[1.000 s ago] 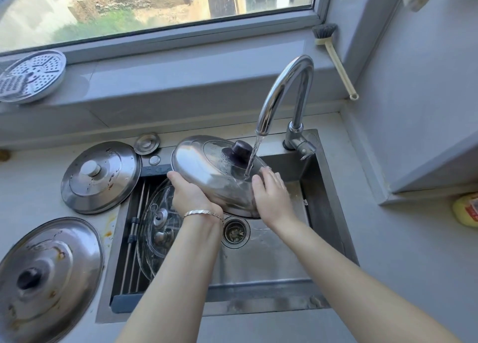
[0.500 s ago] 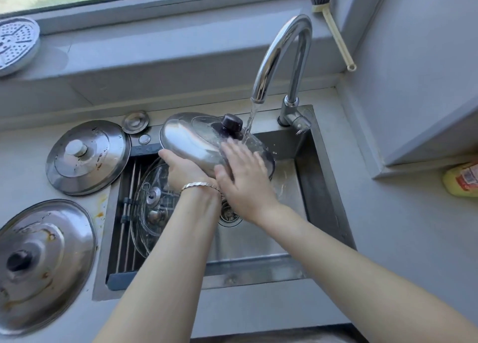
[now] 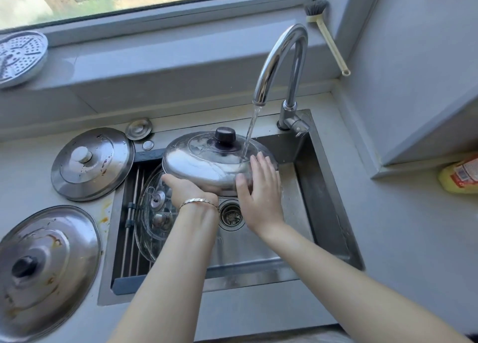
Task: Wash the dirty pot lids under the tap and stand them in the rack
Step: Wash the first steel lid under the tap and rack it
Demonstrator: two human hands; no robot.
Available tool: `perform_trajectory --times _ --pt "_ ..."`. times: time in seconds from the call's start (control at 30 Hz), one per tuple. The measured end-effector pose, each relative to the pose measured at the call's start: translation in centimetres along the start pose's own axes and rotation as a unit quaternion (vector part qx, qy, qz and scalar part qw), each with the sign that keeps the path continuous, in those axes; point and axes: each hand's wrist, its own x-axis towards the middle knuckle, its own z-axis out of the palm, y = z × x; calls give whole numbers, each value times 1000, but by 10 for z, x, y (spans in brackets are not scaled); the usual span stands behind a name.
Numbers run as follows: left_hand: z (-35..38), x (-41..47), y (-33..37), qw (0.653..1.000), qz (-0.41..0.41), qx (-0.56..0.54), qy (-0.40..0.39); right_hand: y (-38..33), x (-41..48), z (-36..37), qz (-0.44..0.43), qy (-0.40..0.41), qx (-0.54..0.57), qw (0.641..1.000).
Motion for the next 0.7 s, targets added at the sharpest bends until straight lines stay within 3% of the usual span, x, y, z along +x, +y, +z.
perform_trajectory --times 0.17,0.33,0.43,0.5,0.57,0.63,0.7 --pt "-15 -1 5 997 39 46 -56 16 51 -16 168 -40 91 981" --pt "-32 1 12 954 -9 169 -248 27 102 -37 153 -104 69 980" --pt "-36 5 11 924 -47 250 -286 8 120 -49 91 -158 41 982" --pt "-34 4 5 917 -26 289 -274 -11 124 -47 28 -240 23 970" --pt "-30 3 -2 920 1 299 -255 -31 120 -36 -79 -288 -107 948" --pt "-27 4 -4 925 19 297 -237 -46 111 -25 -196 -261 -193 925" --pt "-27 8 -2 925 35 297 -236 -51 106 -23 -252 -230 -191 920"
